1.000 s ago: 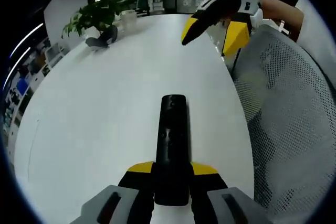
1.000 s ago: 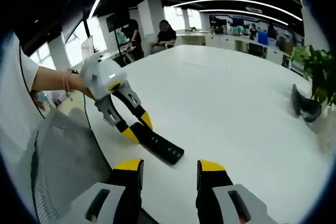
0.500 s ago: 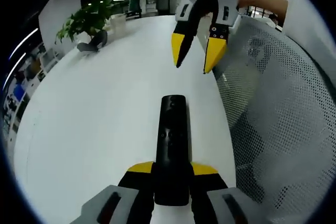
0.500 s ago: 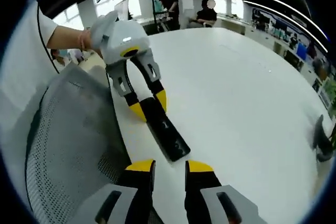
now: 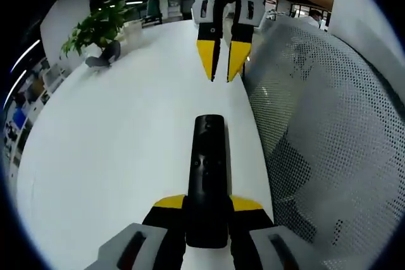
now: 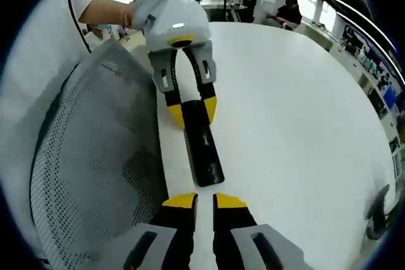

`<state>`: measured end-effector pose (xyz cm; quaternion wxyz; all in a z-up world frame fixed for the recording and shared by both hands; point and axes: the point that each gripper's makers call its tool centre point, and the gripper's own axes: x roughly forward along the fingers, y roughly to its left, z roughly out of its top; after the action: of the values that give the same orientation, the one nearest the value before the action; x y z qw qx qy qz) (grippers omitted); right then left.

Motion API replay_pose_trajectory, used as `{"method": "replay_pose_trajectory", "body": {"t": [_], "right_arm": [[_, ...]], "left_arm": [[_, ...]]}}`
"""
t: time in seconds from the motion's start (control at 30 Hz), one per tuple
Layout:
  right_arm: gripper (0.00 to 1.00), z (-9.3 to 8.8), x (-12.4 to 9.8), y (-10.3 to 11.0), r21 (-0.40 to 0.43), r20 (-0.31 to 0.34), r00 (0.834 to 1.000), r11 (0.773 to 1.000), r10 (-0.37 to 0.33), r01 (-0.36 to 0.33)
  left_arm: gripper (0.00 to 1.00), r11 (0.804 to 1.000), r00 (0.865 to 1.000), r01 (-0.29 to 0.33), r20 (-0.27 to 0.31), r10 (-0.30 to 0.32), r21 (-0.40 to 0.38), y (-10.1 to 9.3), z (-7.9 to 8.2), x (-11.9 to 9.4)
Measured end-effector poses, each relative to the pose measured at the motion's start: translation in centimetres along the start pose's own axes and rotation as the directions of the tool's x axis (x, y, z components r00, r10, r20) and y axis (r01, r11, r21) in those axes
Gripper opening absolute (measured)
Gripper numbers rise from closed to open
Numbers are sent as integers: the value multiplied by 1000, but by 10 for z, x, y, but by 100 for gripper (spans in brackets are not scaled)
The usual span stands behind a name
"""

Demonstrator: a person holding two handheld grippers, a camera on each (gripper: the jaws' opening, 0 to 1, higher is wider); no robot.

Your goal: Press the specified remote control buttons in sequence, fully releasing each button before pressing the next.

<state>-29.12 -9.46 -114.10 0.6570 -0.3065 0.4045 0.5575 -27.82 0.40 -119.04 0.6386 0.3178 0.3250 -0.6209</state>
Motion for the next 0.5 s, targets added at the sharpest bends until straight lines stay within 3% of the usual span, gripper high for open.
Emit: {"method": "replay_pose_trajectory", "body": {"t": [0.3,0.5], "right_arm": [[0,1,4,-4,-31,-14,1000,1000,-3,2],[0,13,19,-7,-15,30,999,1000,26,-26]], "left_arm": [[24,999,999,-24,26,25,-35,-3,0,-1],[24,999,999,-28,33,29,-42,-3,1,-1]]}}
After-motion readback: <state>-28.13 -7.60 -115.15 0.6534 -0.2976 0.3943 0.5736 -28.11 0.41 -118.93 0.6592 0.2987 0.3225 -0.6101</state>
